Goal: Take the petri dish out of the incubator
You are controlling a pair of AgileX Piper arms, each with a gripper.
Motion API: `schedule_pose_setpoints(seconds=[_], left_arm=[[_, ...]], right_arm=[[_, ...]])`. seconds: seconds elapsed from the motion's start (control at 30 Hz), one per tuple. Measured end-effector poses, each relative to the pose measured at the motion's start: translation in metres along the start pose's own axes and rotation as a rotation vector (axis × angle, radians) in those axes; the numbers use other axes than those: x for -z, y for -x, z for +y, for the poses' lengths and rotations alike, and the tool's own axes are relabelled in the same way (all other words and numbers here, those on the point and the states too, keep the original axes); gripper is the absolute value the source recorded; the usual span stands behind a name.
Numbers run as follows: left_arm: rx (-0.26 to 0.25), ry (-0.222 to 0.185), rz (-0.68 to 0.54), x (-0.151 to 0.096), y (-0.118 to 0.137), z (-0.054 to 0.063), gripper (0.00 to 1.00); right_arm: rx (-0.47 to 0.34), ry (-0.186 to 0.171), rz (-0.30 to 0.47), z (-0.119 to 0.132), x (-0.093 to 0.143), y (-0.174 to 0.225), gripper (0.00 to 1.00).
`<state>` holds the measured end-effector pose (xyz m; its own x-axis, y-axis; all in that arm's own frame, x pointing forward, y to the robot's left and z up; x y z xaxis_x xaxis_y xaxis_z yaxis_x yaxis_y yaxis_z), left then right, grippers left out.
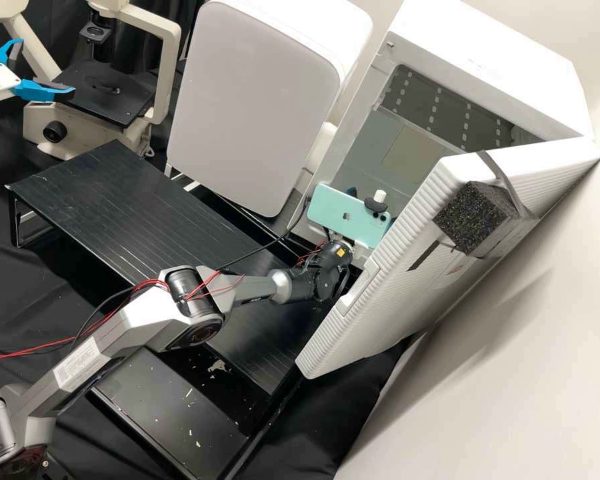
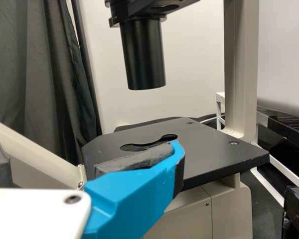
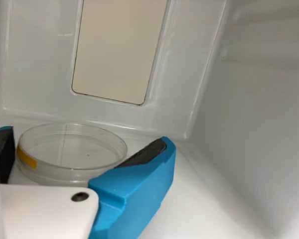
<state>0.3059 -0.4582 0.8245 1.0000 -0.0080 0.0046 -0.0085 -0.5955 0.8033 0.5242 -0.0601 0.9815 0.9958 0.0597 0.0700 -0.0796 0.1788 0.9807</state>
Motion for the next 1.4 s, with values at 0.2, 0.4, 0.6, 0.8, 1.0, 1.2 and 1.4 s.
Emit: schedule_pose_setpoints(seconds=[0.2, 0.4, 0.6, 0.8, 1.0, 1.2, 1.4], left_arm=[[0.0, 0.0, 0.0, 0.0, 0.0, 0.0, 1.0], [0.0, 0.0, 0.0, 0.0, 0.0, 0.0, 1.0], [0.0, 0.0, 0.0, 0.0, 0.0, 0.0, 1.0], [0.0, 0.0, 0.0, 0.0, 0.0, 0.0, 1.0], [0.0, 0.0, 0.0, 0.0, 0.0, 0.0, 1.0], [0.0, 0.0, 0.0, 0.0, 0.0, 0.0, 1.0], [0.0, 0.0, 0.0, 0.0, 0.0, 0.0, 1.0]], right_arm=[[0.0, -0.024, -0.01, -0.0058, -0.0058, -0.0012, 0.0], [0.002, -0.024, -0.011, -0.0065, -0.0064, -0.0014, 0.0], [0.001, -0.026, -0.011, -0.0065, -0.0064, -0.0014, 0.0], [-0.001, -0.025, -0.009, -0.0059, -0.006, -0.0015, 0.0], [-0.009, -0.02, -0.003, -0.003, -0.0045, -0.0027, 0.0], [-0.008, -0.021, -0.004, -0.0036, -0.005, -0.0028, 0.0], [-0.003, -0.027, -0.01, -0.0058, -0.0063, -0.0018, 0.0]])
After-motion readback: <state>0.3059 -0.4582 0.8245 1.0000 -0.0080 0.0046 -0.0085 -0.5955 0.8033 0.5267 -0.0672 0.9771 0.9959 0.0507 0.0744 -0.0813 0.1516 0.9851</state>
